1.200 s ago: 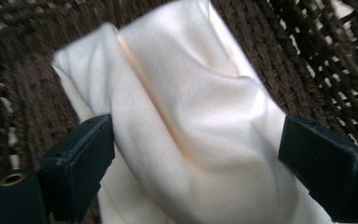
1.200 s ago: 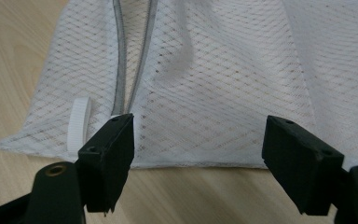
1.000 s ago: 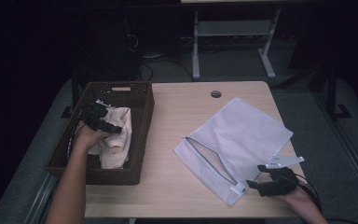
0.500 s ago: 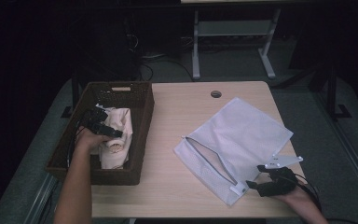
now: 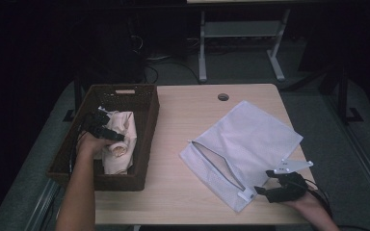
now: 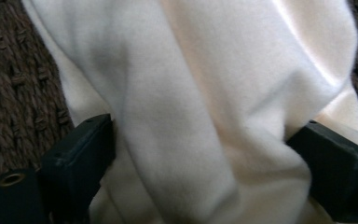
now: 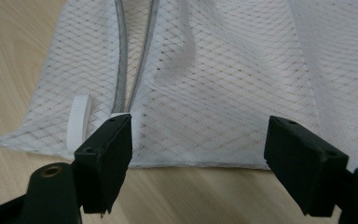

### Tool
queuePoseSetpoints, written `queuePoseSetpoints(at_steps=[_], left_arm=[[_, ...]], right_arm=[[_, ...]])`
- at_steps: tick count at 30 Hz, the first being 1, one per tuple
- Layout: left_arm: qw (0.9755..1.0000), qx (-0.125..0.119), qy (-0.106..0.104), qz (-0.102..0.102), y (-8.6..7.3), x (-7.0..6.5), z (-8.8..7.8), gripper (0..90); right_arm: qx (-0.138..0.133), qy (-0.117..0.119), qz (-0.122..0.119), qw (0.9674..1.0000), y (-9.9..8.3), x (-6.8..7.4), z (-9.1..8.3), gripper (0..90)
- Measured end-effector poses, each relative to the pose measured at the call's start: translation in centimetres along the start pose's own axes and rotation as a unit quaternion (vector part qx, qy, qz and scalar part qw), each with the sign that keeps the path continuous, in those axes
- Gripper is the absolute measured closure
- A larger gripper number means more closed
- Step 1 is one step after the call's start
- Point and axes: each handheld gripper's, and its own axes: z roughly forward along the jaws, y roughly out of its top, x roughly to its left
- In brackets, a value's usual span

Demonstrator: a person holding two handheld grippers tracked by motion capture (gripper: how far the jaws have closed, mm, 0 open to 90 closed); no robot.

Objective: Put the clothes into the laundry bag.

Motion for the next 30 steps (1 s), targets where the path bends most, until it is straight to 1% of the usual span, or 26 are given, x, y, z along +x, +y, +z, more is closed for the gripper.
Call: queuePoseSetpoints(at_steps=[1, 2, 3, 5, 6, 7, 8, 9, 10, 11, 13, 14, 15, 19, 20, 21, 23, 25, 26, 27, 28, 29, 30], left_arm=[[0.9998, -0.003, -0.016, 0.005, 0.0, -0.2, -0.1, 18.3], [0.9996, -0.003, -0.028, 0.005, 0.0, -0.2, -0.1, 25.8], [0.9994, -0.002, -0.033, 0.001, -0.1, -0.2, -0.2, 31.0], [0.9994, -0.001, -0.034, 0.000, 0.0, -0.2, -0.2, 34.4], [0.9992, 0.000, -0.041, 0.004, 0.0, -0.3, -0.3, 38.2], [0.9992, 0.000, -0.041, 0.004, 0.0, -0.3, -0.3, 45.0], [0.9986, 0.003, -0.053, 0.004, 0.1, -0.4, -0.4, 49.1], [0.9986, 0.003, -0.053, 0.004, 0.1, -0.4, -0.4, 54.0], [0.9983, 0.008, -0.058, 0.006, 0.2, -0.5, -0.4, 58.5], [0.9982, 0.010, -0.059, 0.003, 0.2, -0.6, -0.5, 61.6], [0.9982, 0.013, -0.059, 0.002, 0.3, -0.6, -0.5, 67.4], [0.9982, 0.020, -0.056, -0.002, 0.5, -0.7, -0.6, 69.1], [0.9983, 0.023, -0.054, 0.001, 0.6, -0.8, -0.7, 70.4], [0.9982, 0.023, -0.054, 0.000, 0.8, -0.9, -1.1, 72.5], [0.9981, 0.019, -0.058, -0.005, 0.8, -0.9, -1.5, 72.7], [0.9979, 0.017, -0.062, -0.005, 0.9, -0.9, -1.9, 72.8], [0.9977, 0.014, -0.066, -0.007, 0.9, -0.9, -2.1, 73.1], [0.9972, 0.003, -0.074, -0.011, 0.9, -0.8, -2.9, 73.2], [0.9968, -0.008, -0.079, -0.013, 0.9, -0.9, -3.5, 73.4], [0.9968, -0.008, -0.079, -0.013, 0.9, -0.9, -3.5, 73.4], [0.9966, -0.015, -0.081, -0.005, 0.9, -1.0, -4.2, 73.4], [0.9966, -0.015, -0.081, -0.005, 0.9, -1.0, -4.2, 73.5], [0.9962, -0.020, -0.084, -0.003, 0.9, -1.1, -4.7, 73.5]], right_arm=[[0.000, 0.000, -0.001, 1.0000, 0.0, 0.0, 0.0, 23.0], [0.001, 0.000, -0.001, 1.0000, 0.0, 0.0, 0.0, 23.0], [0.001, 0.001, -0.001, 1.0000, 0.0, 0.0, 0.0, 23.0], [0.001, 0.001, -0.002, 1.0000, 0.0, 0.0, 0.1, 23.0], [0.002, 0.002, -0.002, 1.0000, 0.0, 0.0, 0.1, 23.0], [0.002, 0.002, -0.002, 1.0000, 0.0, 0.0, 0.1, 23.0], [0.002, 0.003, -0.003, 1.0000, 0.0, 0.1, 0.1, 23.1], [0.003, 0.004, -0.004, 1.0000, 0.0, 0.1, 0.1, 23.1], [0.003, 0.004, -0.004, 1.0000, 0.0, 0.1, 0.1, 23.1], [0.003, 0.004, -0.003, 1.0000, 0.0, 0.1, 0.1, 23.2], [0.004, 0.005, -0.002, 1.0000, 0.0, 0.1, 0.2, 23.3], [0.005, 0.005, -0.002, 1.0000, 0.0, 0.1, 0.2, 23.3], [0.003, 0.006, -0.003, 1.0000, 0.0, 0.1, 0.1, 23.3], [0.002, 0.005, -0.002, 1.0000, 0.0, 0.1, 0.0, 23.2], [0.000, 0.005, -0.002, 1.0000, -0.1, 0.0, 0.0, 23.3], [-0.001, 0.005, -0.001, 1.0000, -0.1, 0.0, 0.0, 23.3], [-0.002, 0.005, 0.001, 1.0000, -0.1, -0.1, 0.0, 23.2], [-0.002, 0.005, 0.001, 1.0000, -0.1, -0.1, 0.0, 23.2], [-0.002, 0.004, 0.002, 1.0000, -0.1, -0.1, 0.0, 23.3], [-0.002, 0.004, 0.002, 1.0000, -0.1, -0.1, 0.0, 23.2], [-0.003, 0.004, 0.002, 1.0000, 0.0, -0.1, 0.0, 23.2], [-0.003, 0.004, 0.002, 1.0000, 0.0, -0.1, 0.0, 23.2], [-0.003, 0.004, 0.002, 1.0000, 0.0, -0.1, 0.0, 23.2]])
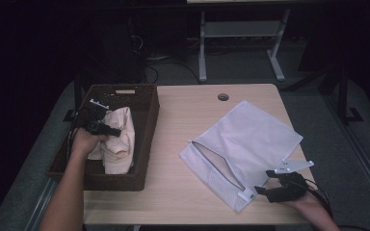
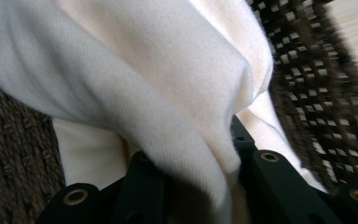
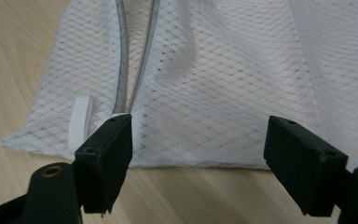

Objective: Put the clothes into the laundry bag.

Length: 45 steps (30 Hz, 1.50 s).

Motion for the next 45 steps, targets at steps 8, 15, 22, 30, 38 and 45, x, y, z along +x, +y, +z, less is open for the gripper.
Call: queuePoseSetpoints(at_steps=[8, 15, 22, 30, 38, 45], left_arm=[[0.9987, -0.044, -0.009, 0.022, -0.1, -1.7, -3.4, 73.7], [0.9963, -0.078, -0.017, 0.031, -0.3, -2.5, -5.5, 73.7], [0.9927, -0.109, -0.029, 0.043, -0.4, -3.8, -7.6, 73.6], [0.9868, -0.147, -0.037, 0.056, -0.1, -5.1, -10.4, 73.7], [0.9764, -0.195, -0.051, 0.078, 0.5, -6.9, -13.6, 73.8], [0.9655, -0.222, -0.071, 0.117, 1.8, -10.0, -15.3, 73.8]], right_arm=[[-0.004, -0.001, 0.000, 1.0000, 0.0, 0.1, -0.1, 23.2], [-0.005, -0.002, 0.003, 1.0000, 0.0, 0.0, 0.0, 23.2], [-0.005, -0.003, 0.001, 1.0000, 0.0, 0.1, 0.0, 23.0], [-0.006, -0.003, 0.003, 1.0000, 0.0, 0.1, 0.0, 22.9], [-0.008, -0.004, 0.004, 1.0000, 0.0, 0.0, -0.1, 22.8], [-0.011, -0.005, 0.007, 0.9999, 0.0, -0.1, -0.1, 22.7]])
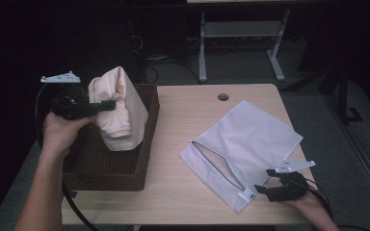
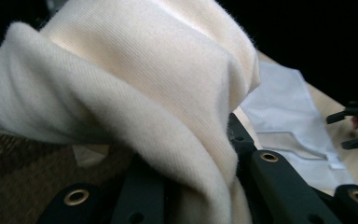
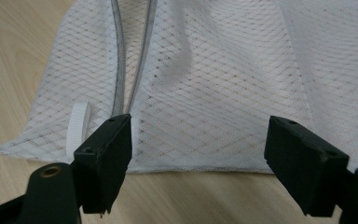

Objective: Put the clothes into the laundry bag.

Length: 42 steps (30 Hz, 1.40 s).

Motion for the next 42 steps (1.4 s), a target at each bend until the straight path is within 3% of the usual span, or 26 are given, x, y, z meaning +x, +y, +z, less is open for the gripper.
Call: queuePoseSetpoints(at_steps=[6, 10, 17, 18, 20, 23, 26, 33, 42], left_arm=[[0.9991, -0.014, -0.021, 0.033, 1.6, -2.4, 0.1, 73.9], [0.9964, -0.025, -0.057, 0.058, 2.9, -4.8, 1.0, 73.9], [0.9928, -0.018, -0.088, 0.079, 3.1, -6.9, 2.5, 73.8], [0.9913, -0.015, -0.100, 0.085, 3.0, -7.5, 3.0, 73.8], [0.9909, -0.013, -0.102, 0.086, 2.9, -7.8, 3.2, 73.8], [0.9879, 0.001, -0.120, 0.099, 2.3, -9.1, 3.9, 73.8], [0.9870, 0.007, -0.123, 0.103, 1.9, -9.6, 4.3, 73.8], [0.9835, 0.028, -0.143, 0.107, -0.9, -11.6, 5.3, 73.8], [0.9830, 0.047, -0.144, 0.104, -3.5, -12.7, 6.4, 73.8]], right_arm=[[-0.002, 0.000, 0.001, 1.0000, 0.0, 0.0, -0.1, 22.7], [-0.004, 0.000, 0.001, 1.0000, 0.0, 0.0, -0.1, 22.6], [-0.005, 0.000, -0.001, 1.0000, 0.0, 0.0, -0.2, 22.6], [-0.006, 0.000, 0.000, 1.0000, 0.0, 0.0, -0.3, 22.6], [-0.006, 0.000, 0.000, 1.0000, 0.0, 0.0, -0.3, 22.6], [-0.007, 0.000, 0.000, 1.0000, 0.0, 0.0, -0.2, 22.6], [-0.008, 0.000, 0.001, 1.0000, 0.1, 0.0, -0.2, 22.5], [-0.013, 0.004, -0.006, 0.9999, 0.4, 0.3, -0.2, 22.6], [-0.031, 0.006, -0.009, 0.9995, 1.4, 0.8, -0.1, 23.7]])
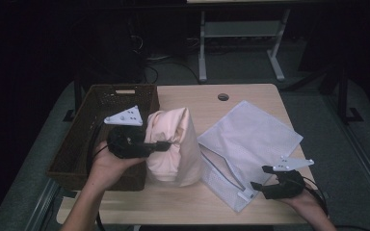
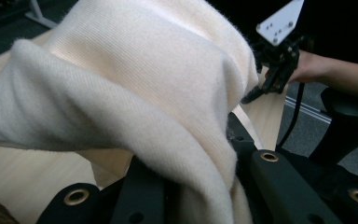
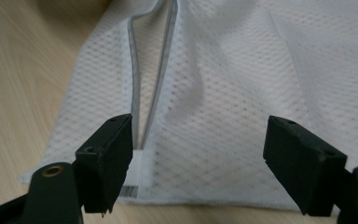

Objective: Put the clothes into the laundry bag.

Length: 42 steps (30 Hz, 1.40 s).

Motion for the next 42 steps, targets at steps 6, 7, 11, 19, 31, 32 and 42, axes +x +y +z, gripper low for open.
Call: queuePoseSetpoints(at_steps=[6, 7, 11, 19, 31, 32, 42], left_arm=[[0.9997, 0.020, -0.005, -0.011, -2.0, -0.5, 2.2, 73.7], [0.9996, 0.023, -0.007, -0.014, -2.4, -0.6, 2.6, 73.7], [0.9993, 0.028, -0.009, -0.025, -3.7, -0.8, 4.3, 73.7], [0.9984, 0.043, -0.015, -0.033, -4.9, -0.3, 6.7, 73.6], [0.9975, 0.060, -0.014, -0.036, -5.9, 0.2, 8.5, 73.6], [0.9975, 0.060, -0.013, -0.036, -5.8, 0.1, 8.5, 73.6], [0.9975, 0.060, -0.012, -0.036, -6.0, 0.1, 8.5, 73.6]], right_arm=[[-0.015, 0.004, 0.000, 0.9999, 1.4, 0.1, 0.5, 25.5], [-0.016, 0.005, -0.001, 0.9999, 1.7, 0.2, 0.7, 26.2], [-0.033, 0.005, -0.010, 0.9994, 3.3, 0.5, 1.6, 29.4], [-0.037, 0.020, -0.005, 0.9991, 5.7, 0.7, 4.6, 31.8], [-0.001, 0.024, -0.007, 0.9997, 6.1, 0.4, 9.1, 43.5], [0.002, 0.021, -0.008, 0.9997, 5.9, 0.3, 9.3, 46.4], [0.011, 0.008, -0.011, 0.9998, 5.3, 0.1, 9.7, 72.9]])
